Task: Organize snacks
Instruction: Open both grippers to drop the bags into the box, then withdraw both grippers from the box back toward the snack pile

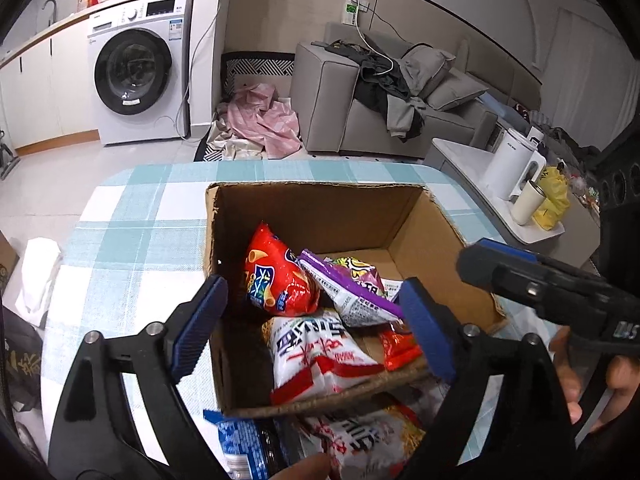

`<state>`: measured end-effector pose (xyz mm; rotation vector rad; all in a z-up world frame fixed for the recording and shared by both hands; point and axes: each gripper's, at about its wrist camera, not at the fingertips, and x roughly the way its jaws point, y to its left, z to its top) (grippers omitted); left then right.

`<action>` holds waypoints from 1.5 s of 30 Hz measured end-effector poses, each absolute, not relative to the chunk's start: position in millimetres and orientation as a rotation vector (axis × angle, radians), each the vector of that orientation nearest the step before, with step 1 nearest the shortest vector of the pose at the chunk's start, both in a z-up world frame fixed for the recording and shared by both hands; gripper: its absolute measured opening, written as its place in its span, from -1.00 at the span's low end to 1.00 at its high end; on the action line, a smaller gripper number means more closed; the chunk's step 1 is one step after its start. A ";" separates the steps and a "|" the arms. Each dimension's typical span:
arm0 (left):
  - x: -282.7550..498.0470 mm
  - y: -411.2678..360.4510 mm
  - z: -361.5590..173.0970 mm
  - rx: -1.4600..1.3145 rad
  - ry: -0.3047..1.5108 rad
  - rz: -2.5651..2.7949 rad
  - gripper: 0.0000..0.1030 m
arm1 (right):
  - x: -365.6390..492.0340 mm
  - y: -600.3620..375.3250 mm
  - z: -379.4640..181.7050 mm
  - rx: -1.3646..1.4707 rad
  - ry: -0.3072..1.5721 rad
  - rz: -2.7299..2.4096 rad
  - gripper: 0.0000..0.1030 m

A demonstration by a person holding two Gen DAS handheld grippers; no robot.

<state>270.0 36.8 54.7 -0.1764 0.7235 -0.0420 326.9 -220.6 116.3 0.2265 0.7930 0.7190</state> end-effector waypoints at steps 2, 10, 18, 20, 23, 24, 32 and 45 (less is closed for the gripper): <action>261.1 36.5 58.8 -0.170 0.717 -0.043 0.96 | 319.0 -224.2 120.6 0.215 0.782 0.710 0.90; 208.7 39.0 75.8 -0.176 0.678 -0.054 0.98 | 285.8 -240.1 128.2 0.164 0.754 0.652 0.99; 151.4 43.0 81.6 -0.164 0.649 -0.046 0.98 | 253.1 -249.9 139.3 0.139 0.733 0.630 0.99; 141.2 42.9 80.7 -0.160 0.648 -0.044 0.98 | 246.2 -251.3 140.9 0.142 0.725 0.637 0.99; 122.3 42.1 79.7 -0.151 0.645 -0.044 0.98 | 236.8 -251.8 143.5 0.125 0.715 0.631 0.99; 117.9 40.9 78.6 -0.147 0.645 -0.044 0.98 | 233.7 -251.8 144.3 0.121 0.711 0.633 0.99; 83.9 39.5 83.9 -0.141 0.642 -0.041 0.98 | 208.8 -258.1 145.6 0.100 0.703 0.640 0.99; 49.2 21.4 72.9 -0.113 0.657 -0.046 0.98 | 165.0 -267.9 131.2 0.059 0.733 0.629 0.99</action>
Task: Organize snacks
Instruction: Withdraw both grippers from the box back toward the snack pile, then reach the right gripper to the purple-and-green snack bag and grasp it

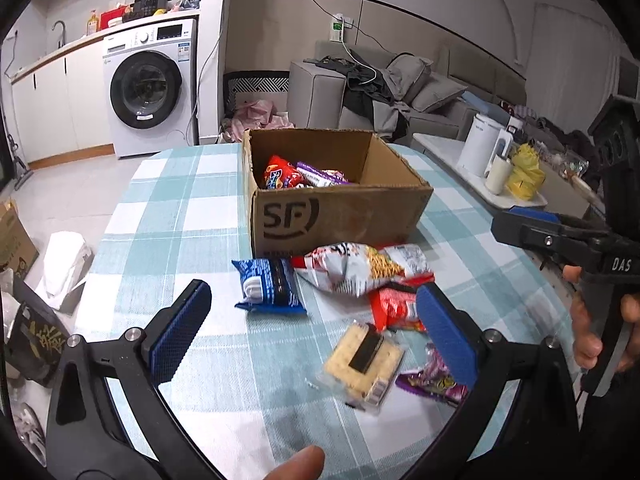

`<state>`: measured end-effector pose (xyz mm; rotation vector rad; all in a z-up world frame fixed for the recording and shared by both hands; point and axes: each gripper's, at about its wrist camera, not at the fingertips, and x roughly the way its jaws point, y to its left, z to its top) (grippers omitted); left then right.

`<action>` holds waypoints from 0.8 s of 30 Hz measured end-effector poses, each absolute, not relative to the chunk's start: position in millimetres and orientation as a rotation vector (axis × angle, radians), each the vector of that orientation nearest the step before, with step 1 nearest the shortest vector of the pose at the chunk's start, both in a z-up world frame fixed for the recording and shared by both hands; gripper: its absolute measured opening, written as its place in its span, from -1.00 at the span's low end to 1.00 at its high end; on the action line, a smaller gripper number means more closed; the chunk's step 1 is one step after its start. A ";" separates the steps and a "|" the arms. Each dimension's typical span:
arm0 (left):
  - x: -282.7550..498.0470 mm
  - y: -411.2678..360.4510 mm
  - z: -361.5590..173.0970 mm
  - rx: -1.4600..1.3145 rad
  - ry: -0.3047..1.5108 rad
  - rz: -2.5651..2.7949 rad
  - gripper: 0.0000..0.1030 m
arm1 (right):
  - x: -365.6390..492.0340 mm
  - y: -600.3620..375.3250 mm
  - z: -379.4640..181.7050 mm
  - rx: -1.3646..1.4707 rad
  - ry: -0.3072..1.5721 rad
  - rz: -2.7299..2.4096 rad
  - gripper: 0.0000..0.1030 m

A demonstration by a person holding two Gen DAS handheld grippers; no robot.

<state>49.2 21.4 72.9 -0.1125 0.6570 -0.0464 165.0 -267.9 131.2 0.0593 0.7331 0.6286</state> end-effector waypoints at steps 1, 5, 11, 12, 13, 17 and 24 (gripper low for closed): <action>46.3 19.6 72.1 -0.105 0.655 -0.045 0.98 | 163.0 -269.0 130.0 0.055 0.735 0.631 0.99; 39.9 18.3 70.1 -0.103 0.652 -0.039 0.98 | 153.3 -272.7 124.6 0.033 0.750 0.635 0.99; 33.0 18.5 63.4 -0.106 0.668 -0.034 0.98 | 135.4 -276.8 114.5 -0.011 0.748 0.652 0.99; 32.4 18.2 61.3 -0.104 0.672 -0.033 0.98 | 133.2 -276.7 112.8 -0.016 0.749 0.654 0.99; 32.2 17.9 59.9 -0.102 0.675 -0.032 0.98 | 130.6 -276.6 110.7 -0.023 0.751 0.655 0.99; 32.3 17.0 56.7 -0.095 0.677 -0.029 0.98 | 123.0 -275.6 101.1 -0.036 0.762 0.674 0.99; 39.0 16.8 46.2 -0.089 0.704 -0.032 0.98 | 122.0 -268.3 85.9 -0.067 0.792 0.696 0.99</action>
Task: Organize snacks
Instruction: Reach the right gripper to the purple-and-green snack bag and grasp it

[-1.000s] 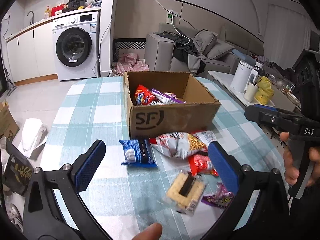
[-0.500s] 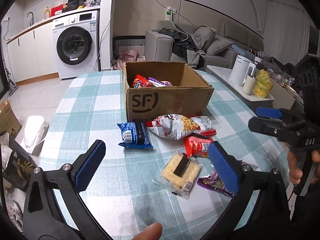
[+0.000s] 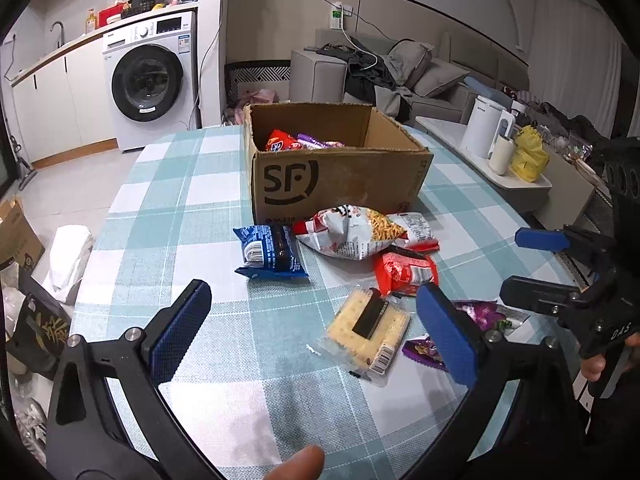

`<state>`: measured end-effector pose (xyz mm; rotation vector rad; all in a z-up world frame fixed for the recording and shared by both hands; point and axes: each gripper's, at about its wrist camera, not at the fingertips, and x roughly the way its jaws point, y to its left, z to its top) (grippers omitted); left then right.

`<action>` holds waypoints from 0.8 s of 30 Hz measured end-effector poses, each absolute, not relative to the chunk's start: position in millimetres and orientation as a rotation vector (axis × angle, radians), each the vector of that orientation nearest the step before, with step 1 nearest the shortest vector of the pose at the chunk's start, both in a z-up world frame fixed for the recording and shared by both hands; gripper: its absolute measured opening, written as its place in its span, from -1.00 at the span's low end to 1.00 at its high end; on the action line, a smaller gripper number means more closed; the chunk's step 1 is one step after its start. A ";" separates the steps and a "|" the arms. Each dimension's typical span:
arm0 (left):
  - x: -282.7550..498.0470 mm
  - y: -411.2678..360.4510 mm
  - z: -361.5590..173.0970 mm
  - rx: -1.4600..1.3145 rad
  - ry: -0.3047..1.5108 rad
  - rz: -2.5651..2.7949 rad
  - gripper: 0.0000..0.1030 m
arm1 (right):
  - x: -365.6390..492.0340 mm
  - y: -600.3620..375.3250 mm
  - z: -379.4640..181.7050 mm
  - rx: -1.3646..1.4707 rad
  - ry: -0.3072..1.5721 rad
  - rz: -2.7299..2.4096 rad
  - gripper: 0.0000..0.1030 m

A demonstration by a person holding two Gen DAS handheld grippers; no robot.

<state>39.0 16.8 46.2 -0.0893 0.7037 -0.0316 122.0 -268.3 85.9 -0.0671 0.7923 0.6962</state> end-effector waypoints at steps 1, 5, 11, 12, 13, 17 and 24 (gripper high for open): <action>40.1 16.6 44.4 -0.088 0.707 -0.031 0.98 | 122.0 -267.1 84.5 -0.073 0.793 0.700 0.99; 41.7 15.7 40.0 -0.085 0.717 -0.042 0.98 | 123.1 -263.0 77.8 -0.098 0.817 0.727 0.99; 47.2 16.2 32.7 -0.083 0.735 -0.036 0.98 | 125.3 -256.5 64.8 -0.136 0.855 0.754 0.99; 46.6 15.8 31.5 -0.082 0.737 -0.037 0.98 | 124.2 -254.2 62.6 -0.155 0.859 0.761 0.99; 47.3 15.4 30.7 -0.081 0.739 -0.040 0.98 | 123.0 -252.2 60.4 -0.168 0.861 0.769 0.99; 49.1 14.3 26.7 -0.073 0.750 -0.042 0.98 | 119.7 -245.2 53.3 -0.209 0.871 0.796 0.99; 52.9 17.3 18.0 -0.073 0.771 -0.035 0.98 | 122.5 -241.8 41.3 -0.240 0.901 0.800 0.99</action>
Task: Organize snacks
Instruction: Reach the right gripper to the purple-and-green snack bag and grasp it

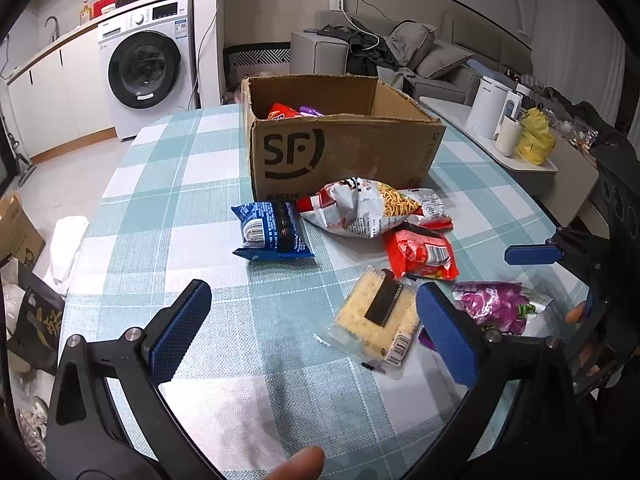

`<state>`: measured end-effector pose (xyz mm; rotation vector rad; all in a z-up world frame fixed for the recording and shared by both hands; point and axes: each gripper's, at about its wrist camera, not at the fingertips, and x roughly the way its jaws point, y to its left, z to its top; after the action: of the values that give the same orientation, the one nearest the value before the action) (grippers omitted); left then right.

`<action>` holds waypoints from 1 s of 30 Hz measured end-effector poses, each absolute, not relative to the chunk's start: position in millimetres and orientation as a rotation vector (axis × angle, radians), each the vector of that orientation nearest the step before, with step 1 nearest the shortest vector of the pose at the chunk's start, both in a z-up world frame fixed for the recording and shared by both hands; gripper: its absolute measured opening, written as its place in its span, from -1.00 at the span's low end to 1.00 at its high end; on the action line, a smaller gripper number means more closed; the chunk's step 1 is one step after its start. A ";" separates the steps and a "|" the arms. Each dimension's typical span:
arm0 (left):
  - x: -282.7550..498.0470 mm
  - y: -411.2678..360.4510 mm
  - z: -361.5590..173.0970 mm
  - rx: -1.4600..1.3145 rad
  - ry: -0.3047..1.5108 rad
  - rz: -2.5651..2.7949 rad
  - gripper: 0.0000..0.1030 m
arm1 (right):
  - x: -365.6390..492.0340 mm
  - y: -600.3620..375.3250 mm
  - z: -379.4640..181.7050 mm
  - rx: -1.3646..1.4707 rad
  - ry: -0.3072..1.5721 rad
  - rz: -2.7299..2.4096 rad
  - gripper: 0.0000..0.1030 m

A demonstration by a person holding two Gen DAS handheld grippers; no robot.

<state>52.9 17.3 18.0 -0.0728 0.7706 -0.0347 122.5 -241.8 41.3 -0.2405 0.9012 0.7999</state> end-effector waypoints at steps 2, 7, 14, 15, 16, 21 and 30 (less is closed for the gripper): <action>54.1 17.2 15.8 -0.072 0.776 -0.035 0.98 | 124.3 -242.7 38.4 -0.246 0.909 0.794 0.99; 57.4 14.5 8.2 -0.068 0.794 -0.042 0.98 | 130.4 -245.2 30.4 -0.250 0.932 0.777 0.99; 61.3 6.3 -4.0 -0.053 0.826 -0.063 0.98 | 142.8 -255.6 23.2 -0.231 0.959 0.737 0.99; 62.2 4.7 -7.3 -0.050 0.832 -0.063 0.98 | 144.2 -257.6 23.2 -0.224 0.961 0.734 0.99; 63.7 3.4 -10.8 -0.051 0.836 -0.054 0.98 | 145.2 -259.3 23.3 -0.219 0.964 0.735 0.99; 69.8 -3.1 -26.3 -0.049 0.867 -0.065 0.98 | 143.6 -260.9 22.8 -0.223 0.968 0.755 0.99; 77.4 -10.9 -41.5 -0.045 0.900 -0.087 0.98 | 146.7 -261.8 14.0 -0.187 1.006 0.787 0.97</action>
<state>77.4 -10.9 -41.5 -0.0450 0.9001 -0.0871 146.7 -261.8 14.0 -0.1868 1.0060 0.7870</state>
